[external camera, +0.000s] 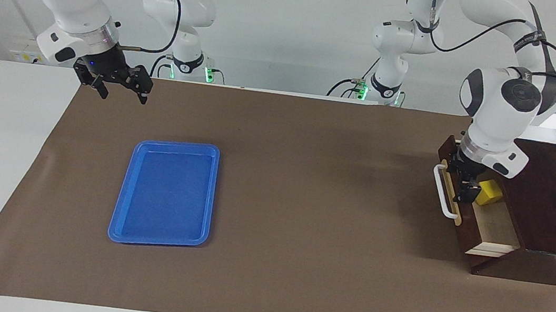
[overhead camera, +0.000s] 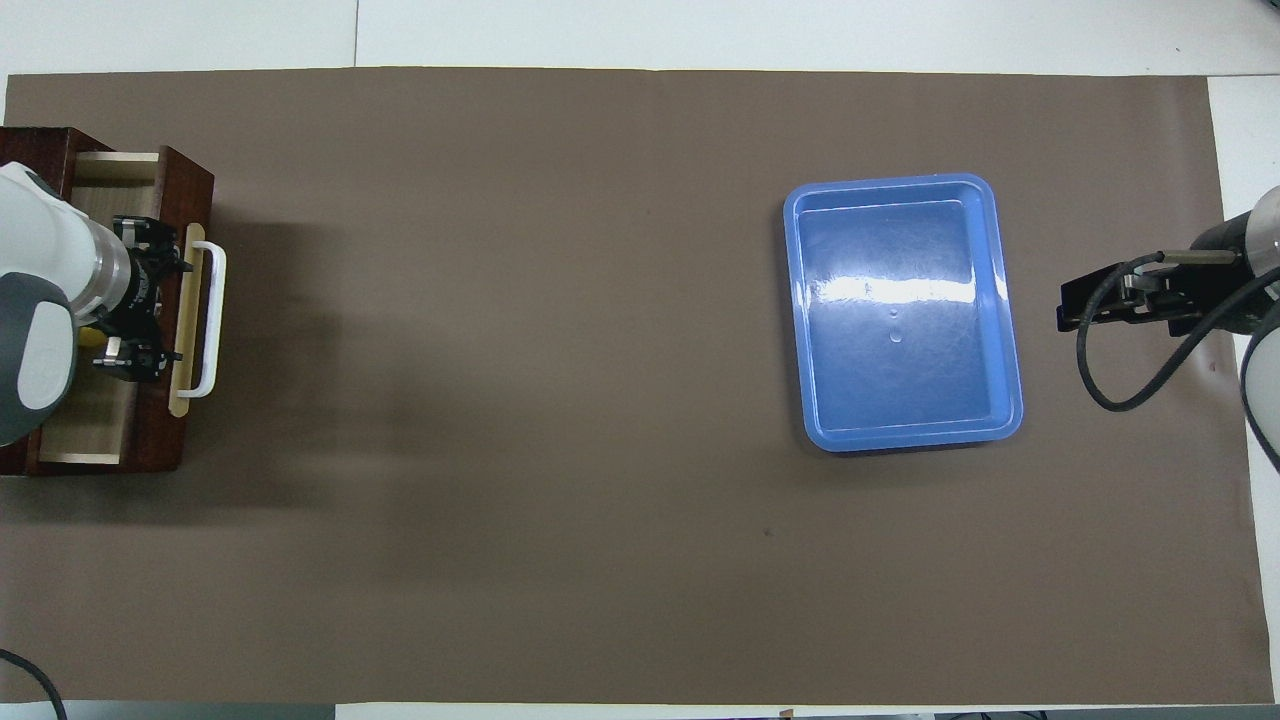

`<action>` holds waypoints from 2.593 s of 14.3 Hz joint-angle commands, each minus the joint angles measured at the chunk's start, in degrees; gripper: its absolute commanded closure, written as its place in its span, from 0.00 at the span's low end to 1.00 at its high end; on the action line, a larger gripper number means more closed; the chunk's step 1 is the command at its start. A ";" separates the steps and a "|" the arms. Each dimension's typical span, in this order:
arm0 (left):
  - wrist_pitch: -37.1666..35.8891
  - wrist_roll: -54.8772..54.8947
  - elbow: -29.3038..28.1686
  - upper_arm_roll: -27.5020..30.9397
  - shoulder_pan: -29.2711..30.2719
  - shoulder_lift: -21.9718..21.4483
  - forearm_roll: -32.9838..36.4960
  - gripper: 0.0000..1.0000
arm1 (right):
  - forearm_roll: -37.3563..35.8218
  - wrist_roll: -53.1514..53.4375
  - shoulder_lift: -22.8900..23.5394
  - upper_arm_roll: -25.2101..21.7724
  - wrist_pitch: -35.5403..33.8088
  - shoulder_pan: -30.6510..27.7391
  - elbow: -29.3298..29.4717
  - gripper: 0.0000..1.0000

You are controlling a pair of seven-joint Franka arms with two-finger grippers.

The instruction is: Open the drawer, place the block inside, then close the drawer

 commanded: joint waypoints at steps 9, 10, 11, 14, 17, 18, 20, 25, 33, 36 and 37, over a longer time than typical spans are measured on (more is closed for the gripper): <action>2.03 16.21 2.11 -0.10 8.50 -0.02 2.52 0.00 | -4.26 -1.34 1.25 1.31 0.05 -1.90 1.45 0.00; -0.50 16.64 4.12 -0.45 7.79 0.25 2.61 0.00 | -4.17 -1.34 1.25 1.40 -0.56 -1.90 1.63 0.00; -2.62 18.21 5.80 -0.72 5.79 0.08 2.52 0.00 | -4.17 -1.43 1.25 1.49 -1.52 -1.90 2.58 0.00; -9.38 27.93 6.34 -1.33 0.86 -2.64 1.73 0.00 | -3.65 -1.34 1.33 1.49 -2.50 -1.99 3.03 0.00; -15.89 44.71 6.52 -1.42 -1.61 -5.71 -4.84 0.00 | -3.29 -1.34 1.25 1.49 -2.41 -1.73 2.95 0.00; -18.17 49.82 6.61 -1.42 -2.05 -7.03 -6.25 0.00 | -3.29 -1.34 1.16 1.49 -2.41 -1.55 2.86 0.00; -24.49 58.18 9.14 -1.42 -2.93 -7.31 -7.67 0.00 | -3.29 -1.52 1.07 1.49 -2.33 -1.46 2.77 0.00; -30.93 71.99 17.39 -0.63 -3.38 -1.97 -12.24 0.00 | -3.29 -1.52 1.07 1.49 -2.06 -1.29 2.68 0.00; -31.38 77.55 17.77 0.69 -4.78 -1.86 -11.98 0.00 | -3.20 -1.52 1.07 1.49 -2.15 -1.29 2.68 0.00; -31.03 78.35 18.03 -0.19 -4.78 -3.26 -11.72 0.00 | -3.20 -1.52 1.07 1.49 -2.15 -1.29 2.68 0.00; -31.29 78.35 18.03 -0.19 -4.78 -3.35 -11.71 0.00 | -3.29 -1.52 1.07 1.49 -2.15 -1.29 2.68 0.00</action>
